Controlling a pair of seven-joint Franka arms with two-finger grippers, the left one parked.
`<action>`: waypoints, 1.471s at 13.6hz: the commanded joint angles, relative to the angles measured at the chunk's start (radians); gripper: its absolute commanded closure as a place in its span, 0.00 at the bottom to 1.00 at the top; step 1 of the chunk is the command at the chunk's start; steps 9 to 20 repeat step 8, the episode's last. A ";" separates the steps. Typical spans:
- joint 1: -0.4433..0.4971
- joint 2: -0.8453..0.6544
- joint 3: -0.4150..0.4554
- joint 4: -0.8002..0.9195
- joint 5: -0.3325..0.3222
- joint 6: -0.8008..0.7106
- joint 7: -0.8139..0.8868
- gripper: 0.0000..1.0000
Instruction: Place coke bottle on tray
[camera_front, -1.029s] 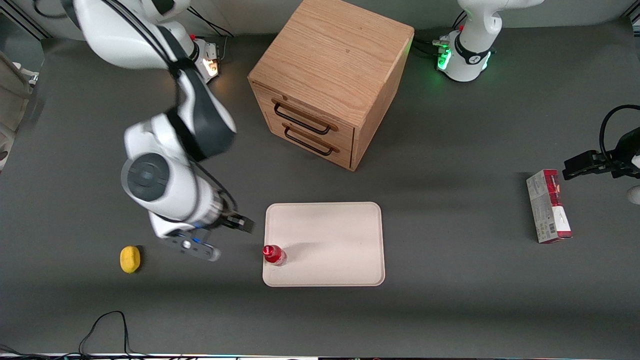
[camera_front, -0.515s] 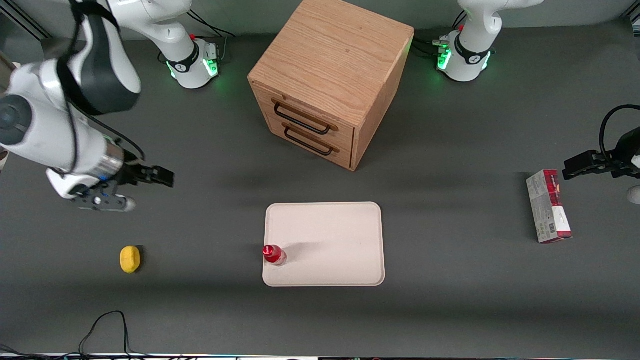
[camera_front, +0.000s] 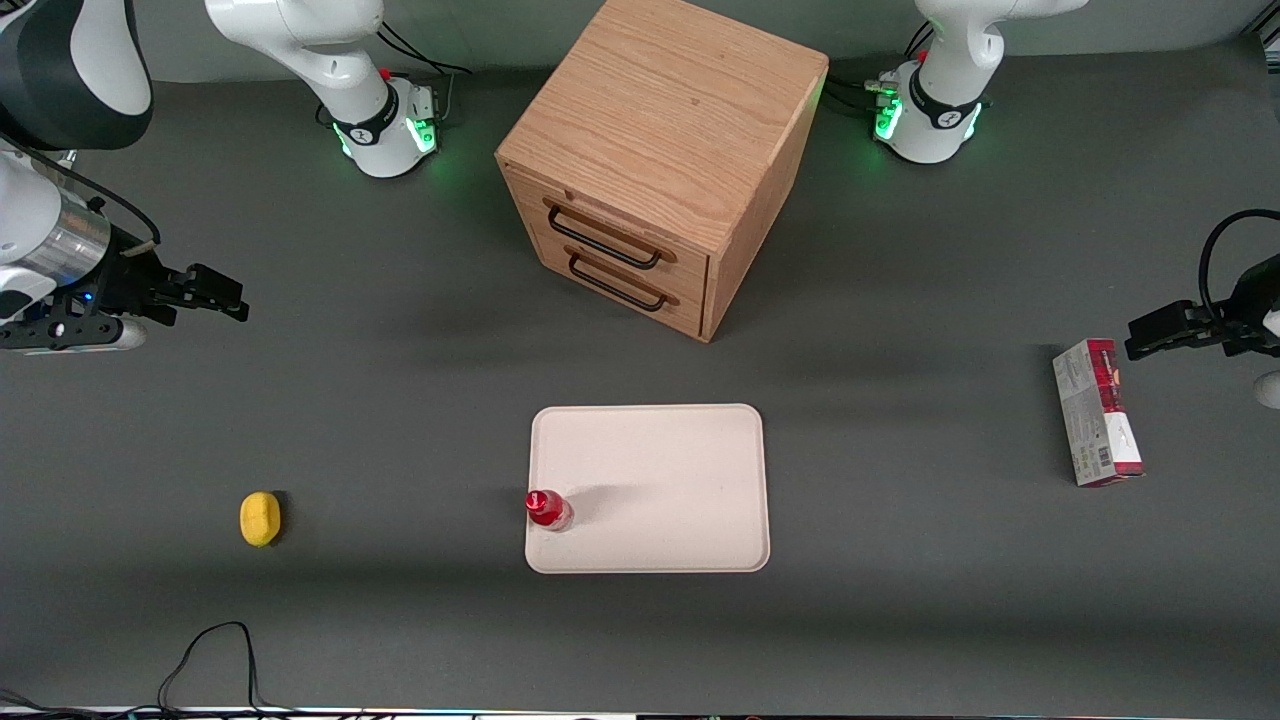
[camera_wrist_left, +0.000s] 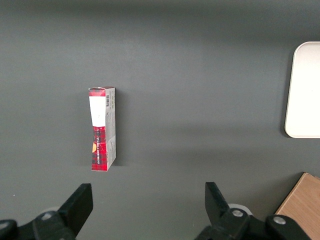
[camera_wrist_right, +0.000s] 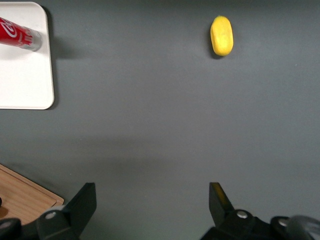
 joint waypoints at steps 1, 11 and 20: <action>0.007 0.006 0.019 0.053 0.008 -0.052 -0.006 0.00; 0.075 0.010 -0.045 0.085 0.010 -0.117 -0.006 0.00; 0.075 0.010 -0.045 0.085 0.010 -0.117 -0.006 0.00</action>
